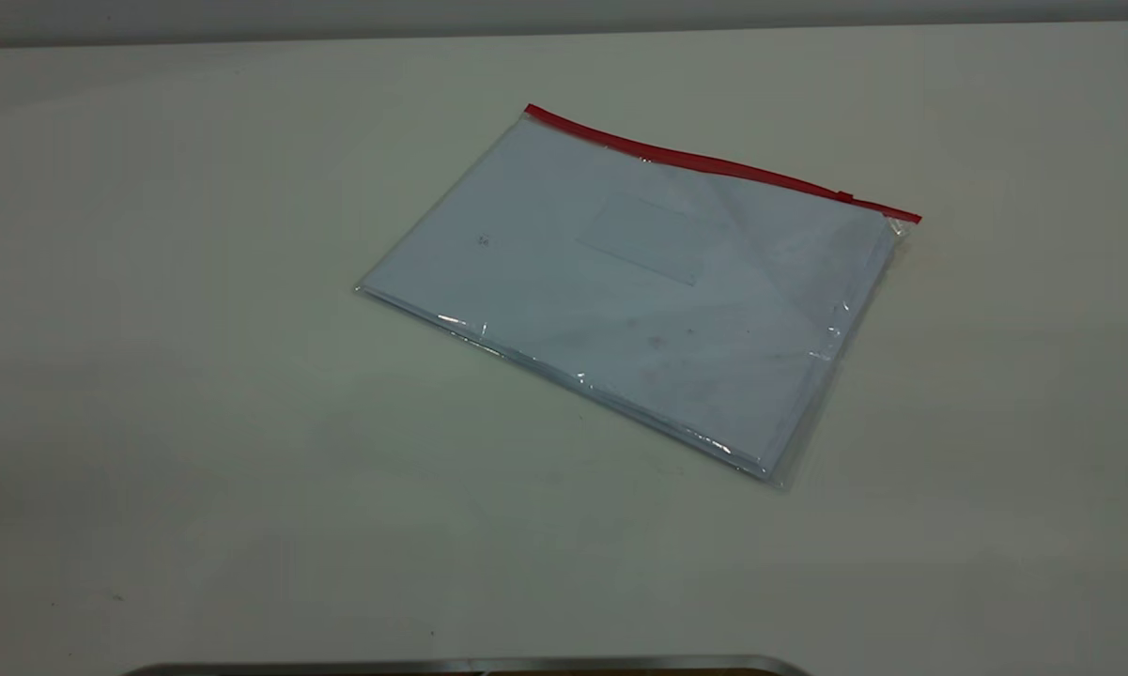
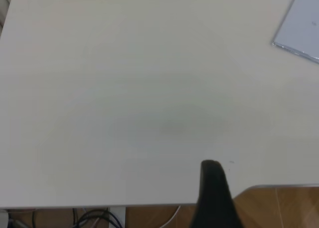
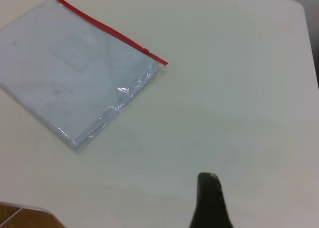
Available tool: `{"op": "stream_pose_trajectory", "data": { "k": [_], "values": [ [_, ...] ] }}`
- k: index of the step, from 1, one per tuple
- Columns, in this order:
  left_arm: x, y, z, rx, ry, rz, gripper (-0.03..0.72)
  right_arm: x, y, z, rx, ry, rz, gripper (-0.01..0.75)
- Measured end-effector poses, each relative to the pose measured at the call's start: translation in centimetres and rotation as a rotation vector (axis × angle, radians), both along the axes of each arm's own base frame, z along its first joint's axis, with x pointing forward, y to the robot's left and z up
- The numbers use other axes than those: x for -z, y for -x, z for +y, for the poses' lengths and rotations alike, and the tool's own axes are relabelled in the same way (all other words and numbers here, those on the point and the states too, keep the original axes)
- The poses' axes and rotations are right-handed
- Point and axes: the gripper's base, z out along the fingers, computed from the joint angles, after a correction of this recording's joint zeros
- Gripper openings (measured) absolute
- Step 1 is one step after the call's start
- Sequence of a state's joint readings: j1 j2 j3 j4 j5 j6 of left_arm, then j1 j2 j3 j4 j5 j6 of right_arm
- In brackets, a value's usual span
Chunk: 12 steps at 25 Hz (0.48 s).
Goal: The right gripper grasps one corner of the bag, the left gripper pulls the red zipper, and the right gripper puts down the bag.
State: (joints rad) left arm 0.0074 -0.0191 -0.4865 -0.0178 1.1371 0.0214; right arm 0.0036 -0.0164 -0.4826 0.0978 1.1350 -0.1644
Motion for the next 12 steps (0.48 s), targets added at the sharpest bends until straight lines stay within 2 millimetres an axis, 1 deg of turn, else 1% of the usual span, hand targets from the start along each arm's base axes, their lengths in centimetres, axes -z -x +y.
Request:
{"op": "stream_pose_trajectory", "data": {
  "k": [12],
  "values": [
    [0.0, 0.0, 0.0, 0.0, 0.0, 0.0, 0.59, 0.0, 0.0, 0.0, 0.0, 0.0, 0.0, 0.574]
  ]
}}
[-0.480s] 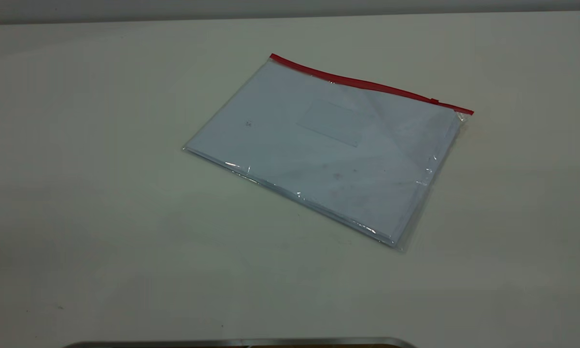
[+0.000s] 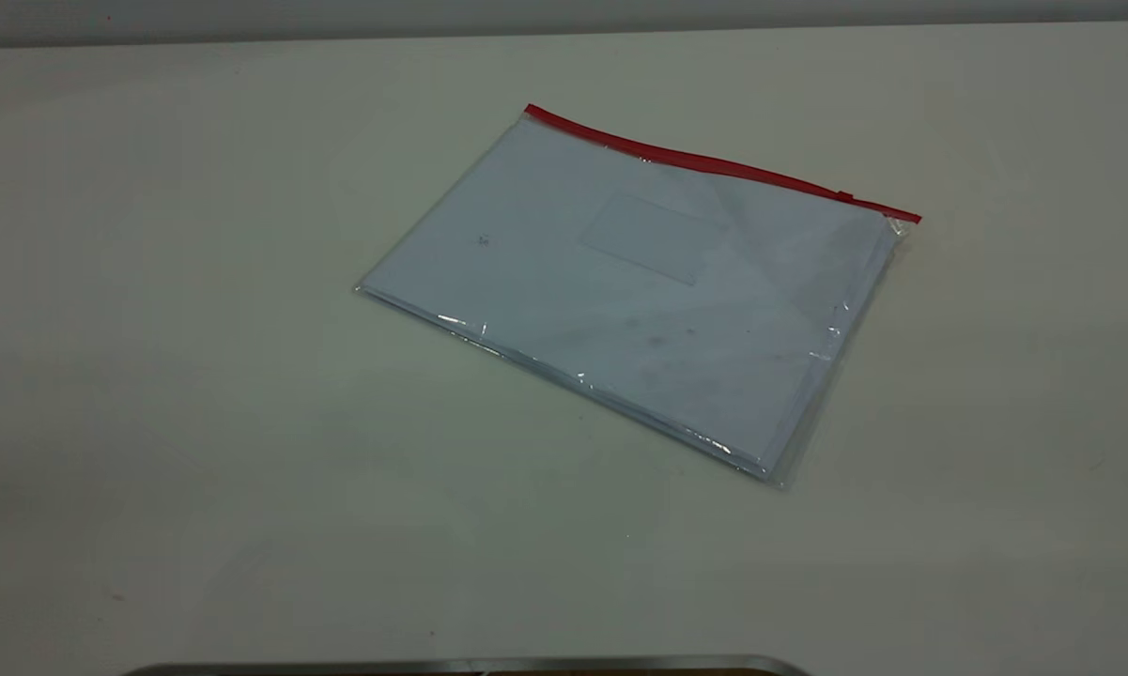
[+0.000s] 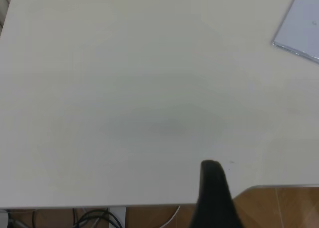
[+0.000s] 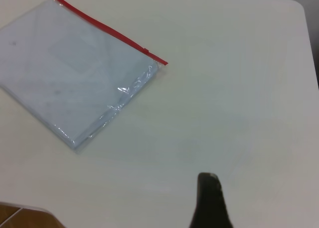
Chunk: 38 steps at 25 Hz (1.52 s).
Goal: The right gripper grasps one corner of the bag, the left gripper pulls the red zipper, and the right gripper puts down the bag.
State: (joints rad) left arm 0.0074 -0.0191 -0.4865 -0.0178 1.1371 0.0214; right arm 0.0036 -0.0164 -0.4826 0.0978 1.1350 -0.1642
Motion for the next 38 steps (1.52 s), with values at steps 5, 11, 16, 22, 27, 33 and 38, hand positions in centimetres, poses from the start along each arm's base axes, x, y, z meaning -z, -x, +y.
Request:
{"op": "stream_pose_trajectory", "data": {
  "k": [5, 11, 16, 22, 27, 33, 38],
  "values": [
    [0.0, 0.0, 0.0, 0.0, 0.0, 0.0, 0.59, 0.0, 0.0, 0.0, 0.0, 0.0, 0.0, 0.574],
    [0.0, 0.0, 0.0, 0.0, 0.0, 0.0, 0.59, 0.0, 0.0, 0.0, 0.0, 0.0, 0.0, 0.574],
    [0.0, 0.0, 0.0, 0.0, 0.0, 0.0, 0.59, 0.0, 0.0, 0.0, 0.001, -0.002, 0.0, 0.574],
    [0.0, 0.0, 0.0, 0.001, -0.001, 0.0, 0.59, 0.0, 0.0, 0.0, 0.001, -0.002, 0.0, 0.574],
    [0.0, 0.0, 0.0, 0.001, -0.001, 0.0, 0.59, 0.0, 0.0, 0.0, 0.001, -0.002, 0.0, 0.574],
    [0.0, 0.0, 0.0, 0.001, -0.001, 0.001, 0.59, 0.0, 0.0, 0.0, 0.001, -0.002, -0.001, 0.574],
    [-2.1, -1.7, 0.0, -0.016, 0.014, 0.058, 0.59, -1.6, 0.1, 0.0, 0.014, -0.019, -0.101, 0.574]
  ]
}}
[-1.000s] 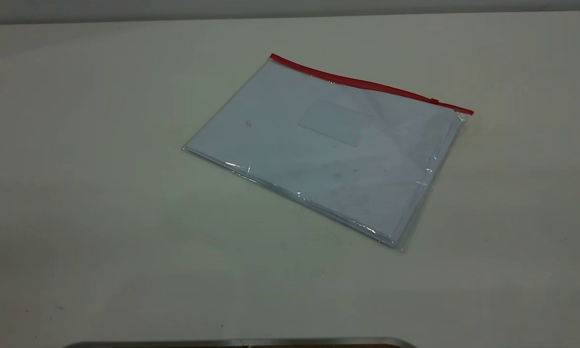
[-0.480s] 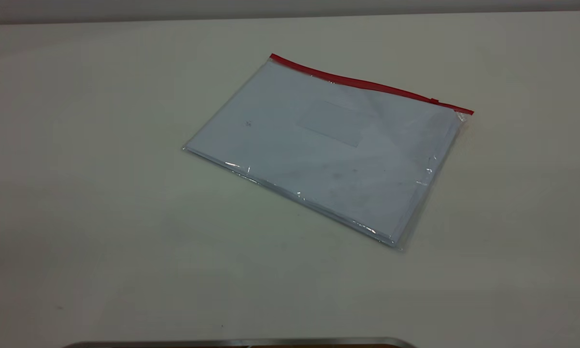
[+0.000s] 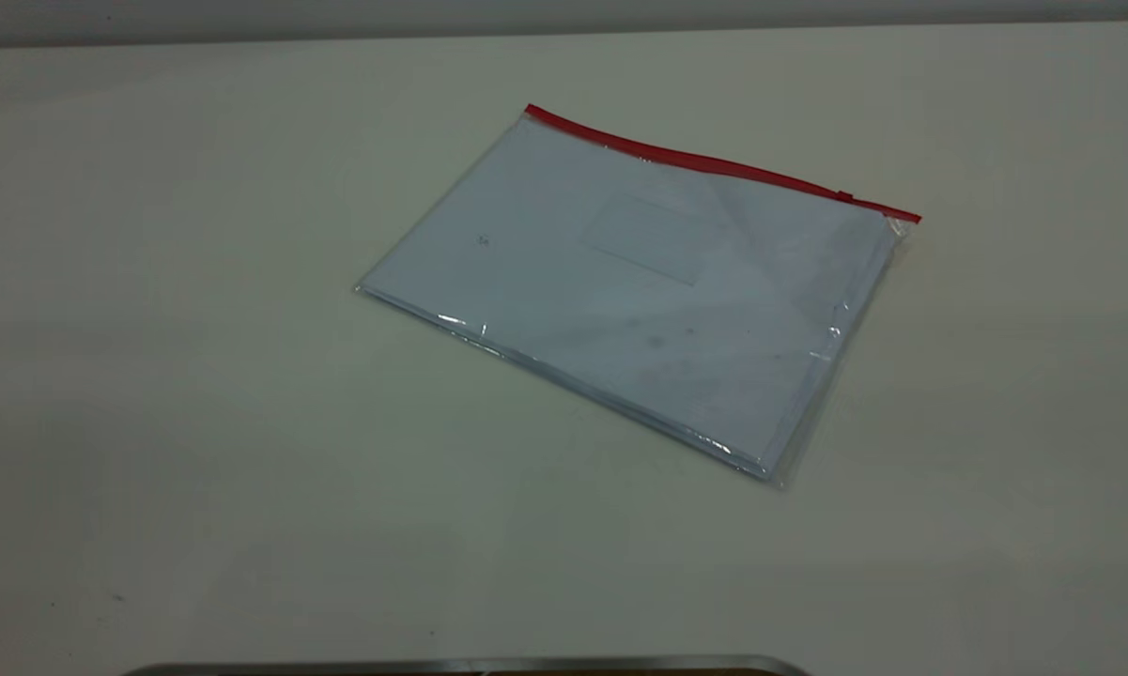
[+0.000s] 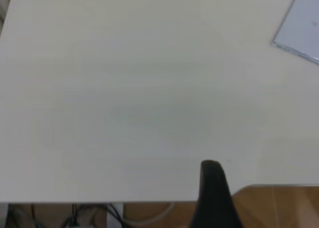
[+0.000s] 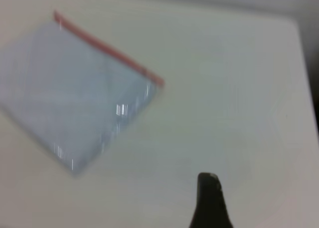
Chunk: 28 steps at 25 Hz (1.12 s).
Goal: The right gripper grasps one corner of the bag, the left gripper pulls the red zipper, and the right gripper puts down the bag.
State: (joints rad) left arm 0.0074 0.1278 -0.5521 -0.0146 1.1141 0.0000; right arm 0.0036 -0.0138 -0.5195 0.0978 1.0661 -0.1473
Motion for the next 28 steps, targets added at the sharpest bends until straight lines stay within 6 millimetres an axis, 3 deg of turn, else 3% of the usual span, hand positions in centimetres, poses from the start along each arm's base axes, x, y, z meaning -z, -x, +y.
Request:
{"op": "stream_pose_trajectory", "data": {
  "k": [4, 7, 10, 15, 22, 28],
  "values": [
    [-2.3, -3.5, 0.0, -0.01, 0.011, 0.116, 0.59, -2.7, -1.1, 0.0, 0.02, -0.037, -0.079, 0.574],
    [-3.4, -7.5, 0.1, -0.011, 0.011, 0.191, 0.59, -4.2, -3.6, 0.1, 0.023, -0.071, -0.043, 0.574],
    [-4.1, -11.4, 0.0, -0.009, 0.017, 0.235, 0.59, -4.3, -6.5, 0.5, 0.008, -0.126, 0.066, 0.574],
    [-4.2, -17.4, -0.6, -0.001, 0.107, 0.276, 0.59, -2.9, -11.3, 1.1, -0.031, -0.179, 0.253, 0.574],
    [-2.4, -25.2, -1.7, 0.079, 0.163, 0.295, 0.59, 0.0, -17.5, 2.1, -0.128, -0.221, 0.389, 0.574],
    [0.1, -30.6, -3.5, 0.222, 0.154, 0.309, 0.59, 4.4, -22.7, 2.4, -0.163, -0.216, 0.482, 0.574]
  ]
}}
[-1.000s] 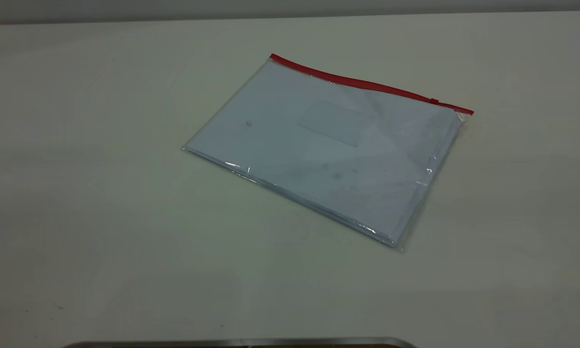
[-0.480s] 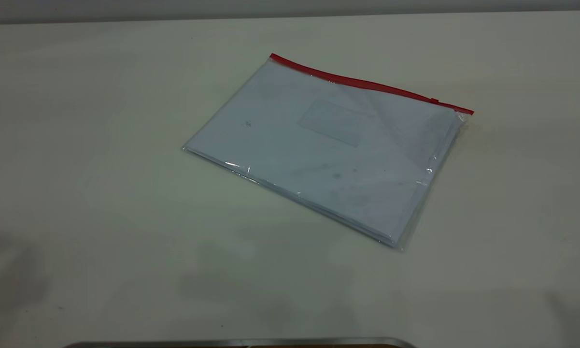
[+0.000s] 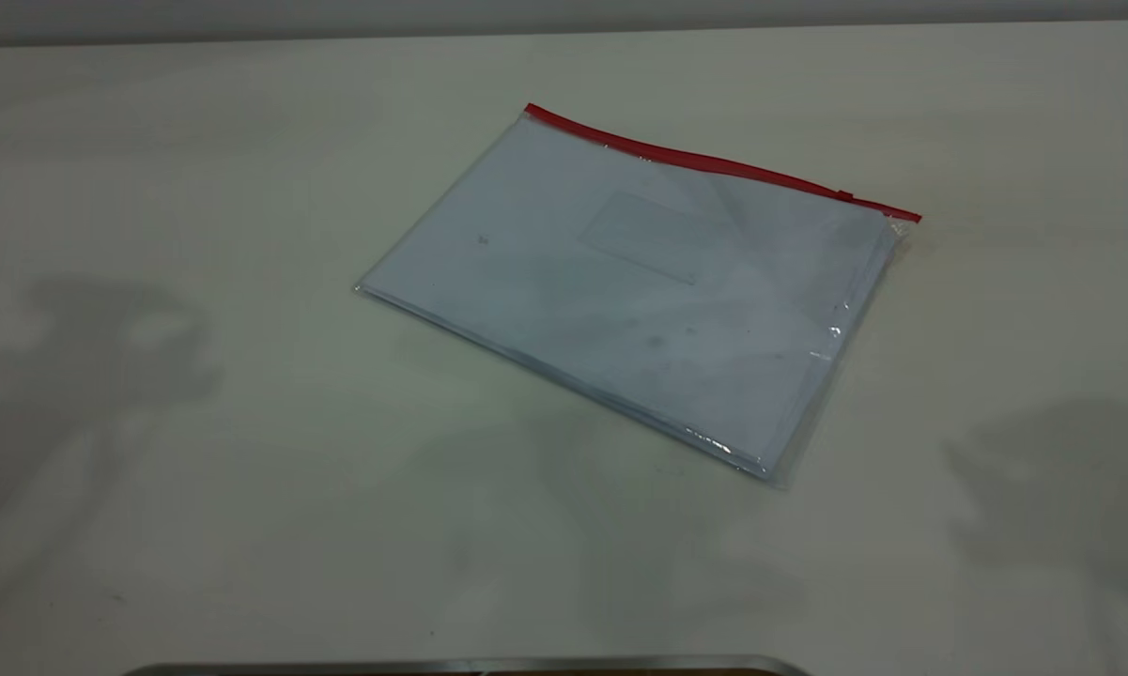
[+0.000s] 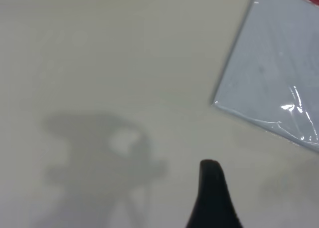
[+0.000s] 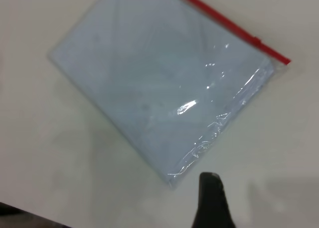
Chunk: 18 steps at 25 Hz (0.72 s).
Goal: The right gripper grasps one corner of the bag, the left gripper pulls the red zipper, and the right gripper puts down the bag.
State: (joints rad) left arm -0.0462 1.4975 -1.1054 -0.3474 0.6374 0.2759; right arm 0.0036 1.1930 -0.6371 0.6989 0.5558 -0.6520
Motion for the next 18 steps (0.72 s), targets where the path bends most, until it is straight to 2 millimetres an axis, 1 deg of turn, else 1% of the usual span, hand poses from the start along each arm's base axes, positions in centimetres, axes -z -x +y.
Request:
{"op": "stream_pose_trajectory", "data": {
  "k": [4, 8, 11, 14, 16, 18],
  "values": [
    [1.8, -3.1, -1.8, 0.151, -0.01, -0.014, 0.59, 3.5, -2.6, 0.4, -0.006, -0.047, 0.081, 0.574],
    [3.7, -5.3, -4.1, 0.323, -0.026, -0.02, 0.59, 7.0, -4.6, 0.8, -0.015, -0.099, 0.12, 0.574],
    [5.3, -5.9, -5.7, 0.447, -0.049, -0.006, 0.59, 9.7, -6.2, 1.0, -0.004, -0.136, 0.118, 0.578],
    [6.9, -6.0, -7.0, 0.518, -0.06, 0.027, 0.59, 11.8, -7.9, 1.3, -0.012, -0.183, 0.099, 0.58],
    [7.6, -6.0, -7.3, 0.536, -0.061, 0.048, 0.59, 13.0, -9.2, 1.6, -0.03, -0.213, 0.091, 0.58],
    [7.9, -6.0, -7.4, 0.541, -0.061, 0.056, 0.59, 14.4, -10.4, 1.8, -0.05, -0.232, 0.101, 0.58]
  ]
}}
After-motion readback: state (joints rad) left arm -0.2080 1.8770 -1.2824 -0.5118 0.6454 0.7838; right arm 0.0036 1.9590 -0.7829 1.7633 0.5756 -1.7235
